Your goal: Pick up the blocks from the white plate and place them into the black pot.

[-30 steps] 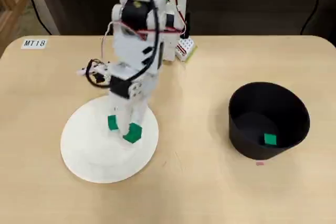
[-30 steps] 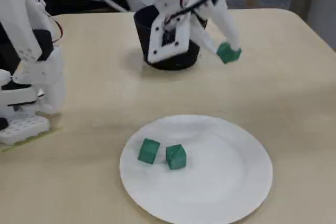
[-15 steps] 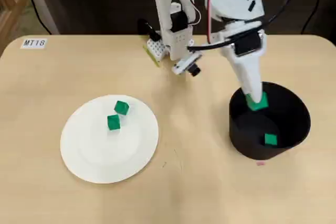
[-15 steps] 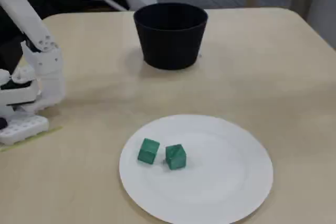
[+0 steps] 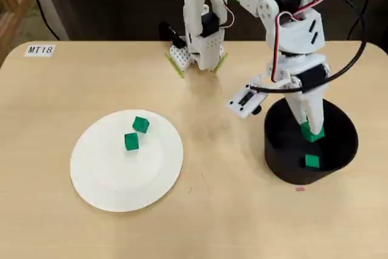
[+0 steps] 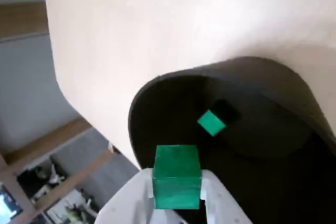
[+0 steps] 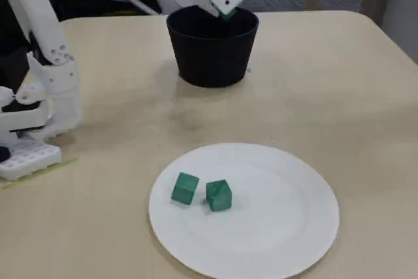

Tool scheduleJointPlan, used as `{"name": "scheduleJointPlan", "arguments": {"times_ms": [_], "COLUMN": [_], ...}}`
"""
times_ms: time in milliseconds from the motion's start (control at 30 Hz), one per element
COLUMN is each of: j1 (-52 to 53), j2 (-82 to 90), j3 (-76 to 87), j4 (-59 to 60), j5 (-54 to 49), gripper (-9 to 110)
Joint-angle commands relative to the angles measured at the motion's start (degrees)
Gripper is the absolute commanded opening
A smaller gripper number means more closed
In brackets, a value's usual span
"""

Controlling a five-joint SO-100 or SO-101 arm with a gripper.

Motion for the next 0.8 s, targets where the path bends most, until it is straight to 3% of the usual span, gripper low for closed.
{"name": "scheduleJointPlan", "arguments": {"times_ms": [0, 200, 267, 400, 467, 767], "j1": [-0.44, -0.09, 0.35, 2.29, 3.96, 26.19], "j2": [0.18, 0.7, 0.79, 0.88, 1.05, -0.35], "j3": [-1.23, -1.23, -1.23, -1.67, -1.76, -1.85], "j4": [1.67, 2.64, 2.72, 2.29, 1.41, -3.25], "j5": [-0.62, -0.18, 0.0, 2.9, 3.08, 12.83], "gripper": [22, 26, 20, -2, -2, -2]}}
